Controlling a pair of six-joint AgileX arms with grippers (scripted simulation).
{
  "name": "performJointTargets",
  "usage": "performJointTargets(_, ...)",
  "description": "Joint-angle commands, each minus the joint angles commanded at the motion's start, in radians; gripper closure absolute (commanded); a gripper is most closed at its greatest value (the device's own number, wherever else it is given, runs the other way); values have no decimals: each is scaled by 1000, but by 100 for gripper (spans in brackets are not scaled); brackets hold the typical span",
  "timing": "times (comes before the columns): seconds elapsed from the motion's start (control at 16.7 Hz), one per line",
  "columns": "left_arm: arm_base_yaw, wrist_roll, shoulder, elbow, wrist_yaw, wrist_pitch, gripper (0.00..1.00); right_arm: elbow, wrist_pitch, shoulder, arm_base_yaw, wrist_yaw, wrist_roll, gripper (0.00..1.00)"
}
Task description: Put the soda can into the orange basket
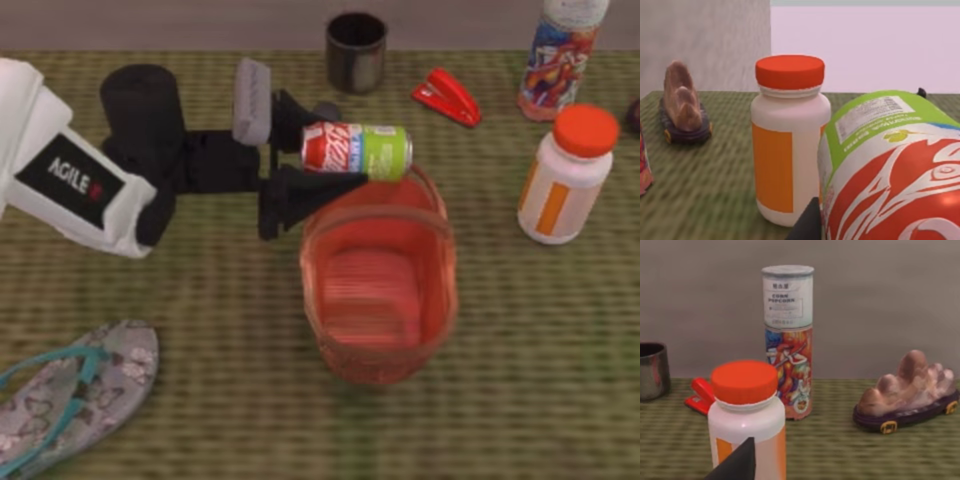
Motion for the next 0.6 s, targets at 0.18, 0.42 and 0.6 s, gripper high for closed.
performJointTargets(0.18,0,0,0,0,0,0,55,0,0,0,0,0,0,0)
performJointTargets(0.42,0,0,0,0,0,0,25,0,0,0,0,0,0,0)
performJointTargets(0.6,0,0,0,0,0,0,2,0,0,0,0,0,0,0)
